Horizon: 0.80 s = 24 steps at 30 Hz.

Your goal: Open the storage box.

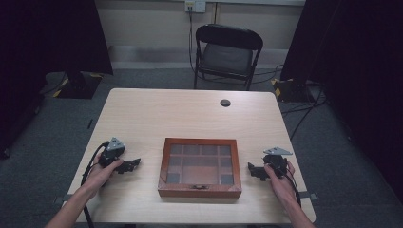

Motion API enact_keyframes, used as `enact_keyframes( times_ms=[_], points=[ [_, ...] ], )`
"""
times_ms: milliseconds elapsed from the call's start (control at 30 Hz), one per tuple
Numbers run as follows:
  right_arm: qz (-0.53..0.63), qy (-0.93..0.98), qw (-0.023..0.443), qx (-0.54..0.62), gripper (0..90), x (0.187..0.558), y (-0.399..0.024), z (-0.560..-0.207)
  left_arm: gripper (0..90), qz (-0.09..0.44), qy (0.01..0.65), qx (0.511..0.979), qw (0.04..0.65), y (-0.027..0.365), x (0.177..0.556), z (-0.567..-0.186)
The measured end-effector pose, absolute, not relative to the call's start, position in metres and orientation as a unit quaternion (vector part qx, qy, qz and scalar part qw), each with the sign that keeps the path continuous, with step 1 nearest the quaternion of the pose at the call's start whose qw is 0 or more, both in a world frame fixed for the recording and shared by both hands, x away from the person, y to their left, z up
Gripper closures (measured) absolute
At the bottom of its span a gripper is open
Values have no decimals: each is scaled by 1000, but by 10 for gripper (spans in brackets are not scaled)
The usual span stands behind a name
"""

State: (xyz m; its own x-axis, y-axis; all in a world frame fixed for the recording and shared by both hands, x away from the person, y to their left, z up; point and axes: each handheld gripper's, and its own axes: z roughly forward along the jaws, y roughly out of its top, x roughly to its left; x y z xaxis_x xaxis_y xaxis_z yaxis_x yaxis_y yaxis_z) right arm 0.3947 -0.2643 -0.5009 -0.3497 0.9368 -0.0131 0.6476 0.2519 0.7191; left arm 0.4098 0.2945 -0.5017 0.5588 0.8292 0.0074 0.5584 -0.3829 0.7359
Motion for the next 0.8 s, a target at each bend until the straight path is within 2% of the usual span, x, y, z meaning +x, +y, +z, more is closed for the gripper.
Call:
enact_keyframes(
  times_ms=[167, 300, 633, 800],
  points=[
    [316, 758, 227, 523, 41, 395, -264, -500, 128, 191, 430, 808, 354, 294, 410, -502],
    [311, 756, 226, 529, 152, 395, -265, -496, 128, 191, 429, 809, 353, 294, 410, -502],
    [319, 750, 226, 533, 173, 395, -266, -484, 95, 193, 436, 807, 349, 294, 411, -502],
    [341, 750, 220, 522, 225, 392, -264, -474, 89, 193, 437, 807, 348, 294, 411, -502]
  ],
)
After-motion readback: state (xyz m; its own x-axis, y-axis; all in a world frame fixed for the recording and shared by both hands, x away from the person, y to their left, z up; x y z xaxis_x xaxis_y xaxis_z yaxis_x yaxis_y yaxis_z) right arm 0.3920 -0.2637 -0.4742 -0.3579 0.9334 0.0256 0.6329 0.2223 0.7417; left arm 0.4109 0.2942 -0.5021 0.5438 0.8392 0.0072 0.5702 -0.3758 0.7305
